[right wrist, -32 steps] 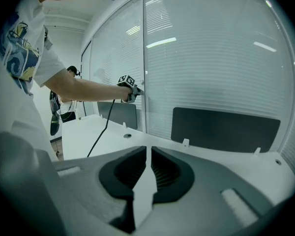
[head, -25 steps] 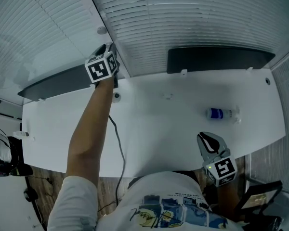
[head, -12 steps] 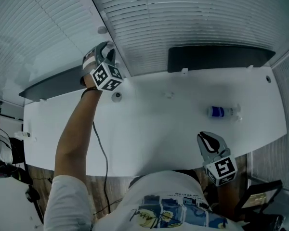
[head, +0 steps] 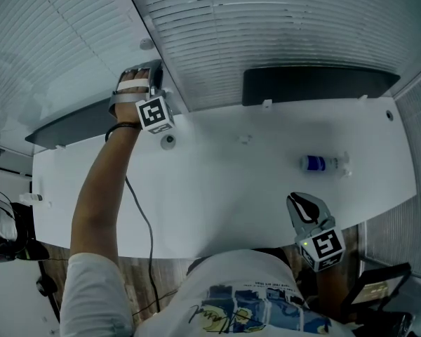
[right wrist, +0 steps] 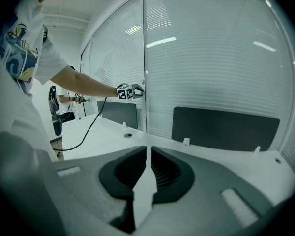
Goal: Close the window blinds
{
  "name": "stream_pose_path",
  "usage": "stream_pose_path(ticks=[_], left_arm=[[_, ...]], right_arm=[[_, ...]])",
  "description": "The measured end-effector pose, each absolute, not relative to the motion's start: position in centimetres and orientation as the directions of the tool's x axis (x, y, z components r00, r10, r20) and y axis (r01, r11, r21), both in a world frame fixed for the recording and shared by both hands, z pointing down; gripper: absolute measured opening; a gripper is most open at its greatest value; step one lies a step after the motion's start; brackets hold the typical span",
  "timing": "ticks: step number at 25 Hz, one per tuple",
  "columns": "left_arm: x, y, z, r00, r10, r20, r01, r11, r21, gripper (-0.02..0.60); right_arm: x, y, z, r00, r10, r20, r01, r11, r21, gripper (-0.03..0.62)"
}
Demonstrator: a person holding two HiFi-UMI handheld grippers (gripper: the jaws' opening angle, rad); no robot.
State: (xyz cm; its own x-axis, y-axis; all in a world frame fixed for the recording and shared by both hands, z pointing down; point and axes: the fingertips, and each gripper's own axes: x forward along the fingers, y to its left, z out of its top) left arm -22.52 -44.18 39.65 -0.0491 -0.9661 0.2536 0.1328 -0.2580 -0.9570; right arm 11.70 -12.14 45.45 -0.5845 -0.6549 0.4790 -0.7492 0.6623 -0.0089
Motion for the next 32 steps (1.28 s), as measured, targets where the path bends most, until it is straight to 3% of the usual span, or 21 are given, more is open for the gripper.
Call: stream_pose_path(ticks=[9, 15, 25, 32], left_arm=[[-22.8, -44.3, 38.8, -0.047, -0.968, 0.248, -0.213, -0.233, -0.949, 0.127], [-23.2, -44.3, 38.2, -0.058, -0.967, 0.246, -0.500, -0.186, -0.846, 0.127], [-24.1, -44.2, 37.4, -0.076, -0.967, 0.243, -0.884, -0.047, -0.464, 0.126], [-24.8, -44.0, 37.2, -0.036, -0.970, 0.242, -0.995, 0.012, -0.100, 0.126]], right_arm=[[11.4, -12.4, 45.3, -0.591, -0.654, 0.473, -0.744, 0.668, -0.005, 0.020], [11.5, -12.4, 45.4, -0.584, -0.653, 0.482, -0.747, 0.665, -0.005, 0.020], [11.6, -12.6, 45.4, -0.584, -0.655, 0.480, -0.749, 0.662, -0.007, 0.020], [11.5, -12.6, 45.4, -0.585, -0.653, 0.481, -0.750, 0.662, -0.013, 0.020]])
